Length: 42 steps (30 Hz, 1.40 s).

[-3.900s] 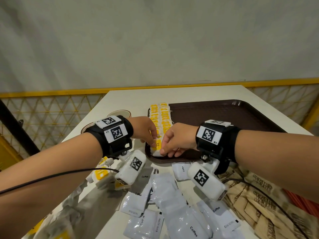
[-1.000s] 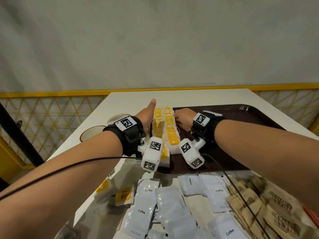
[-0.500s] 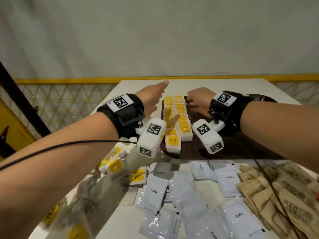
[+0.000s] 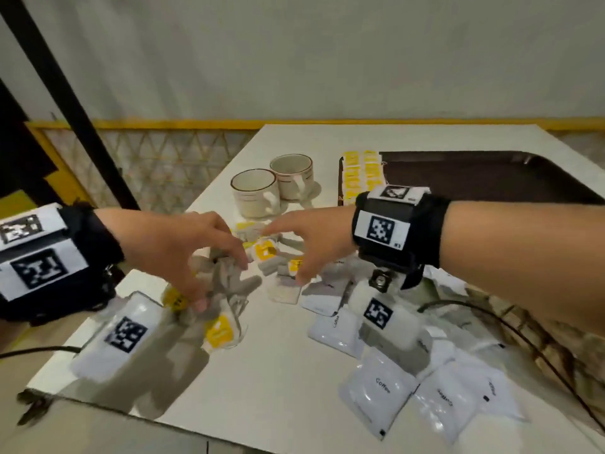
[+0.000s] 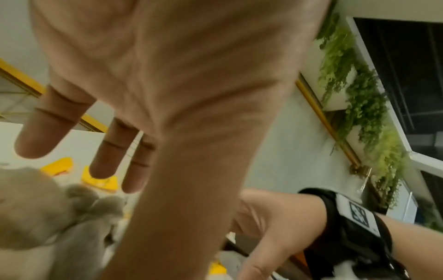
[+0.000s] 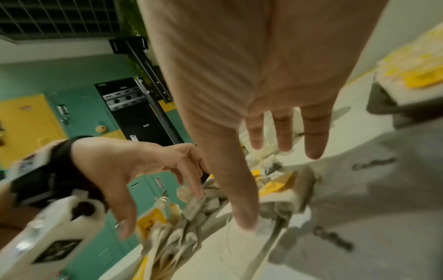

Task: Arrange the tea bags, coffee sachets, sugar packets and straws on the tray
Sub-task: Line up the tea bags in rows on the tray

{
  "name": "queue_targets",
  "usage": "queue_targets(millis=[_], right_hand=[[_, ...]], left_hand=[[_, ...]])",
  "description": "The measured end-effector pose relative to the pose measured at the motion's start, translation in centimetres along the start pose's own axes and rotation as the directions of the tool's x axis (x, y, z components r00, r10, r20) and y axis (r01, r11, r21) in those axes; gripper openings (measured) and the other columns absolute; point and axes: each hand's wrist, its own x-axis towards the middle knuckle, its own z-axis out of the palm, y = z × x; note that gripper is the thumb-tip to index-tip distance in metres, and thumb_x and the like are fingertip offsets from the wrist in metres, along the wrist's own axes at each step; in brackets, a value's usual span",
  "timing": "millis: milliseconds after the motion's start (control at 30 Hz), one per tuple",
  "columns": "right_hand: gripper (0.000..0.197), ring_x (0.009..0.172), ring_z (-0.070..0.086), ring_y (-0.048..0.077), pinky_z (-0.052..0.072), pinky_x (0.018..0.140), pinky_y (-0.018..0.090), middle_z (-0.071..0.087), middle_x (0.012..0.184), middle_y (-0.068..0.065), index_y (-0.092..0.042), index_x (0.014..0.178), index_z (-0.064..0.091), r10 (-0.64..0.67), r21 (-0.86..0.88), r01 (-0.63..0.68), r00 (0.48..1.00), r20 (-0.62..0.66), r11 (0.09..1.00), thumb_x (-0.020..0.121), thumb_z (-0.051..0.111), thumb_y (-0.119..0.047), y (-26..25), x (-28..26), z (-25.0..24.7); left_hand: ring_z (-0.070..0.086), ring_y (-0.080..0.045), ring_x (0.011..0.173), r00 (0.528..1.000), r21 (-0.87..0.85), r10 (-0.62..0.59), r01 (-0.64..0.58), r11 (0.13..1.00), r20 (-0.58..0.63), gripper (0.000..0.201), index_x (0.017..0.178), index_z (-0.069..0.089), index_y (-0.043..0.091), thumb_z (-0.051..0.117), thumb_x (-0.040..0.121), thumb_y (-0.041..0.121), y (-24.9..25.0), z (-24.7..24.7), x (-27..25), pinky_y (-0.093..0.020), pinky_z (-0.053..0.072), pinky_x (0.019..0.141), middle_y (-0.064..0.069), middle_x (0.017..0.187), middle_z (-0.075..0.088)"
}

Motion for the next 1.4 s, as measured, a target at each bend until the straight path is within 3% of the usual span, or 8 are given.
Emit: queue_targets(millis=[233, 400, 567, 667, 867, 1000, 1200, 1400], right_hand=[[0.101, 0.136, 0.035, 0.016, 0.032, 0.099, 0.021, 0.03, 0.153, -0.006, -0.031, 0.15, 0.02, 0.008, -0.099, 0.007, 0.988, 0.156, 0.995, 0.071, 0.083, -0.032, -0.5, 3.3, 0.3], [0.035, 0.098, 0.058, 0.023, 0.04, 0.064, 0.025, 0.053, 0.103, 0.002, -0.015, 0.119, 0.056, -0.077, -0.339, 0.064, 0.997, -0.024, 0.939, 0.085, 0.063, -0.012, -1.0, 4.4, 1.3], [0.029, 0.101, 0.056, 0.023, 0.033, 0.066, 0.022, 0.057, 0.106, 0.003, -0.012, 0.116, 0.059, -0.065, -0.322, 0.02, 0.989, -0.13, 0.946, 0.088, 0.056, -0.01, -0.8, 4.2, 0.9], [0.025, 0.083, 0.048, 0.014, 0.032, 0.052, 0.009, 0.05, 0.093, -0.002, -0.013, 0.113, 0.06, -0.007, -0.149, -0.033, 0.965, -0.263, 0.988, 0.089, 0.056, -0.012, -0.2, 3.3, -0.8], [0.018, 0.073, 0.065, 0.017, 0.06, 0.065, 0.028, 0.064, 0.087, 0.01, -0.015, 0.104, 0.064, 0.126, 0.267, -0.065, 0.968, -0.219, 0.962, 0.09, 0.055, -0.007, 1.0, 1.3, -3.3], [0.02, 0.07, 0.062, 0.007, 0.05, 0.061, 0.017, 0.064, 0.093, 0.0, -0.023, 0.108, 0.066, 0.134, 0.102, -0.124, 0.986, -0.098, 0.987, 0.09, 0.06, -0.018, 1.7, 0.8, -2.9], [0.061, 0.118, 0.052, 0.018, 0.043, 0.099, 0.033, 0.053, 0.134, -0.001, -0.031, 0.14, 0.045, 0.053, -0.235, -0.044, 0.998, 0.034, 0.971, 0.084, 0.069, -0.031, 1.8, 2.5, 0.7], [0.03, 0.087, 0.049, 0.013, 0.036, 0.059, 0.019, 0.056, 0.091, -0.007, -0.024, 0.114, 0.064, -0.032, -0.299, 0.01, 0.997, -0.069, 0.954, 0.085, 0.064, -0.019, 1.2, 3.4, 1.1]], left_hand=[[0.03, -0.002, 0.108, 0.992, 0.082, 0.116, -0.119, 0.99, 0.043, 0.044, 0.09, 0.053, 0.063, 0.082, 0.065, 0.041, 0.7, 1.7, 1.5, -0.025, 0.039, 0.097, 0.02, 0.11, 0.033], [0.045, -0.008, 0.107, 0.979, 0.129, 0.201, -0.202, 0.971, 0.019, 0.012, 0.084, 0.068, 0.038, 0.075, 0.076, 0.032, 0.6, 1.9, 2.5, -0.032, 0.044, 0.092, 0.011, 0.11, 0.053], [0.058, -0.006, 0.075, 0.979, -0.071, 0.198, -0.201, 0.977, -0.046, 0.012, 0.078, 0.066, 0.033, 0.073, 0.081, 0.024, 0.3, 1.4, 2.7, -0.019, 0.047, 0.067, 0.012, 0.085, 0.065], [0.055, 0.004, 0.079, 0.986, -0.02, 0.155, -0.156, 0.988, -0.067, 0.027, 0.089, 0.062, 0.047, 0.079, 0.067, 0.049, 0.2, 1.2, 2.1, -0.012, 0.045, 0.071, 0.03, 0.088, 0.06], [0.035, -0.002, 0.098, 0.997, 0.321, 0.073, -0.072, 0.944, 0.009, 0.042, 0.097, 0.049, 0.054, 0.076, 0.064, 0.056, 0.7, 1.8, 2.1, -0.023, 0.03, 0.089, 0.026, 0.098, 0.05], [0.039, 0.003, 0.084, 0.999, 0.299, 0.043, -0.039, 0.954, -0.006, 0.032, 0.104, 0.059, 0.039, 0.073, 0.076, 0.045, 1.5, 1.7, 2.4, -0.009, 0.024, 0.069, 0.017, 0.099, 0.055], [0.056, -0.005, 0.084, 0.999, 0.252, 0.046, -0.047, 0.967, 0.011, 0.025, 0.099, 0.063, 0.042, 0.073, 0.076, 0.043, 2.4, 1.8, 2.4, -0.021, 0.05, 0.076, 0.018, 0.094, 0.062], [0.052, -0.008, 0.081, 1.0, 0.236, 0.007, -0.006, 0.972, -0.003, 0.022, 0.105, 0.064, 0.031, 0.069, 0.083, 0.031, 3.6, 1.6, 1.7, -0.02, 0.048, 0.078, 0.013, 0.092, 0.059]])
